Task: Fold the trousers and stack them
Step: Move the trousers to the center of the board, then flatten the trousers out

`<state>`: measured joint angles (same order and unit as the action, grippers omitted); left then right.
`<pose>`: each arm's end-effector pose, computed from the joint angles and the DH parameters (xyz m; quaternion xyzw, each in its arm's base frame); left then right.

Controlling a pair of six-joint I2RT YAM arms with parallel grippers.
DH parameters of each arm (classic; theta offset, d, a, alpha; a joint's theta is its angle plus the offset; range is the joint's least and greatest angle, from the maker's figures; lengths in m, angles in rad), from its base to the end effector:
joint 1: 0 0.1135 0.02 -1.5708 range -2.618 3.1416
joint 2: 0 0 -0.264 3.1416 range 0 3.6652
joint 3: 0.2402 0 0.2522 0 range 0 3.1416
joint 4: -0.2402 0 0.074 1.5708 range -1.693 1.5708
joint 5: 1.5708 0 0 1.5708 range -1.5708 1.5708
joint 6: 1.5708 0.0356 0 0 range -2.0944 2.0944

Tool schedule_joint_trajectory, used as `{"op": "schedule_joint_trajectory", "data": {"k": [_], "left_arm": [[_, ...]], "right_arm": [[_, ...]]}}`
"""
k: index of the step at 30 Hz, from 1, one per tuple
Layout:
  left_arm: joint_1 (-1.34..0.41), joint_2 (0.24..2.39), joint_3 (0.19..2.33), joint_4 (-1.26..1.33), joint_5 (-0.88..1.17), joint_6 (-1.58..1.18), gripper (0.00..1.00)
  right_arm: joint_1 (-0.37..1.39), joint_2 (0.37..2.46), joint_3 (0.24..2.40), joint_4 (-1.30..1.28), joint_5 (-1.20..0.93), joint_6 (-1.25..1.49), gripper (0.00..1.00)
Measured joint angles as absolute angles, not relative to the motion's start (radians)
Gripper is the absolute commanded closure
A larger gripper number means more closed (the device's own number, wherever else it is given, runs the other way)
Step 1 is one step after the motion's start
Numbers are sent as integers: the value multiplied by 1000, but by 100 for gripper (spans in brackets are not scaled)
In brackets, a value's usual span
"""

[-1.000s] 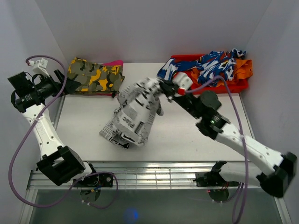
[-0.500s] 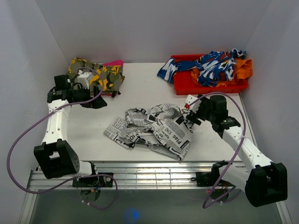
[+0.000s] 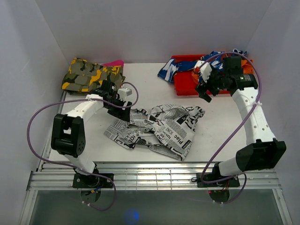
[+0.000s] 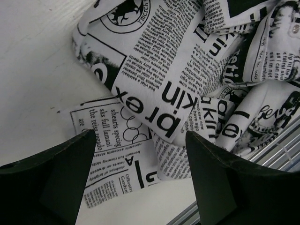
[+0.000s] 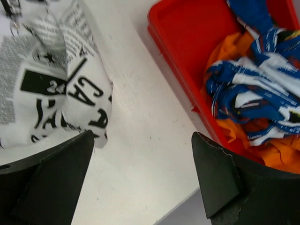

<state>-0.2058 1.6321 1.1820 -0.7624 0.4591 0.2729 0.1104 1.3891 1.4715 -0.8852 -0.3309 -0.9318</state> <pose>0.3100 -0.0808 0.2253 0.2666 0.9213 -0.2180 0.1809 0.2833 0.0430 0.3757 -0.5088 0.7624 -0.0075 0.3998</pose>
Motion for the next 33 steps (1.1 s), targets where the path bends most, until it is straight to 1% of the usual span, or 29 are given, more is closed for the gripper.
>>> {"op": "schedule_joint_trajectory", "data": {"k": [1,3,6,7,10,11,13,18,25,27,31,33], "left_arm": [[-224,1657,1185,-752,449,265,14],[-258,1717,1196,-728,423,245,19],[-288,1810,1212,-707,387,206,34],[-290,1828,1213,-703,379,200,44],[-283,1856,1221,-699,362,158,57],[-279,1857,1220,-699,362,149,65],[-257,1858,1207,-699,379,115,70],[-147,1840,1144,-712,469,67,76],[-41,1798,1071,-761,511,61,76],[-35,1793,1063,-764,516,62,76],[-16,1791,1053,-772,530,64,76],[-4,1791,1052,-780,533,65,75]], "right_arm": [[123,1430,1554,-912,-359,-886,10],[169,1482,1652,-936,-392,-799,7],[296,1525,1673,-934,-404,-686,7],[353,1537,1663,-931,-403,-656,7],[532,1578,1619,-903,-369,-600,4],[588,1596,1607,-894,-363,-587,4],[677,1636,1597,-873,-346,-568,2],[808,1740,1593,-789,-275,-552,0],[904,1935,1612,-702,-202,-558,0],[923,1999,1636,-693,-195,-560,4],[936,2055,1691,-696,-212,-566,7],[941,2056,1701,-697,-223,-579,13]]}}
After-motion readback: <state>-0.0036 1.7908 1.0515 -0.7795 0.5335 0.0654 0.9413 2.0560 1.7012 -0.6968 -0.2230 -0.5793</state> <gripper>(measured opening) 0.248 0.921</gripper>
